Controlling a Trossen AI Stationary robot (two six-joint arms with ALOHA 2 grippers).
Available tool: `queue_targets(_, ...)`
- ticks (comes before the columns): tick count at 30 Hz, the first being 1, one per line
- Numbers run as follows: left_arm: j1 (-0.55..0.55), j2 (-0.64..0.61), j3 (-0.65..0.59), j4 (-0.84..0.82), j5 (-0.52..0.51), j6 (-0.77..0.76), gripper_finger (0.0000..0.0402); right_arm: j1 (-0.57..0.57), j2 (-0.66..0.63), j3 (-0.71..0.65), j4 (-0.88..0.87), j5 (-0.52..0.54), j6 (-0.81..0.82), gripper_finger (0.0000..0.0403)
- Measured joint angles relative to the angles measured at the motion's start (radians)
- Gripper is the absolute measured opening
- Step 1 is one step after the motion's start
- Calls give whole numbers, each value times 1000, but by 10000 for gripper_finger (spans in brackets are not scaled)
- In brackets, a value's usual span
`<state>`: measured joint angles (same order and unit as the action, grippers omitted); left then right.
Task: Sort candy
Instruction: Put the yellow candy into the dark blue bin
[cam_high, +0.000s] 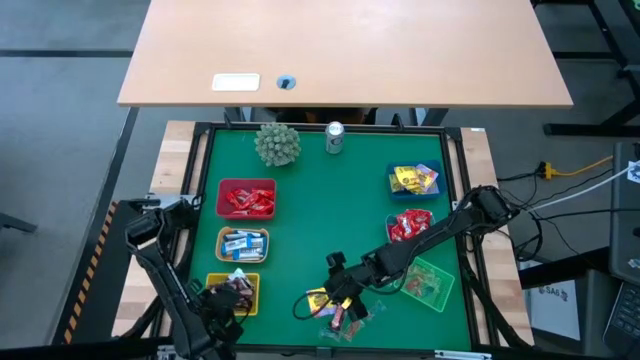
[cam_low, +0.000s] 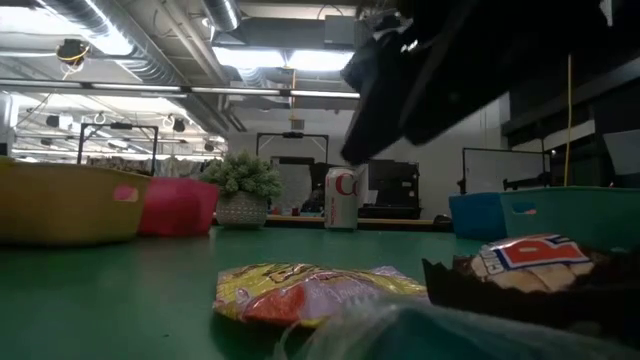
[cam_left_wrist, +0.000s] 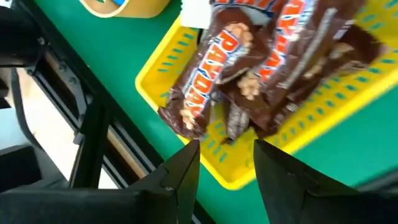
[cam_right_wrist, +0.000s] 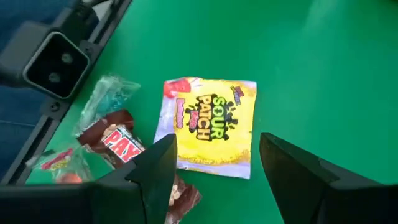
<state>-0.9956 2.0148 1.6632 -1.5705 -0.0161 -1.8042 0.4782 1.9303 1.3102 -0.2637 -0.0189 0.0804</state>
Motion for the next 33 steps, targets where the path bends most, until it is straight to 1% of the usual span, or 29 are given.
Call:
queue_targets(3, -1, 0, 30, 0, -21, -2, 138, 0, 31, 0, 33, 0, 29, 230)
queue_targets(7, 8, 0, 55, -1, -116, -25, 138, -1, 72, 0, 64, 1, 32, 230)
queue_targets(10, 22, 0, 58, 6, -152, -24, 138, -1, 100, 0, 94, 3, 32, 230)
queue_targets(13, 35, 0, 58, 12, -153, -24, 138, -1, 122, 0, 99, 32, 31, 230)
queue_targets(18, 56, 0, 58, 16, -155, -18, 137, -1, 134, 0, 82, 134, 25, 230)
queue_targets(20, 62, 0, 58, 16, -156, -6, 137, -1, 134, 0, 82, 155, 24, 230)
queue_targets(33, 69, 0, 58, 20, -155, 7, 137, -4, 131, 3, 0, 156, 51, 230)
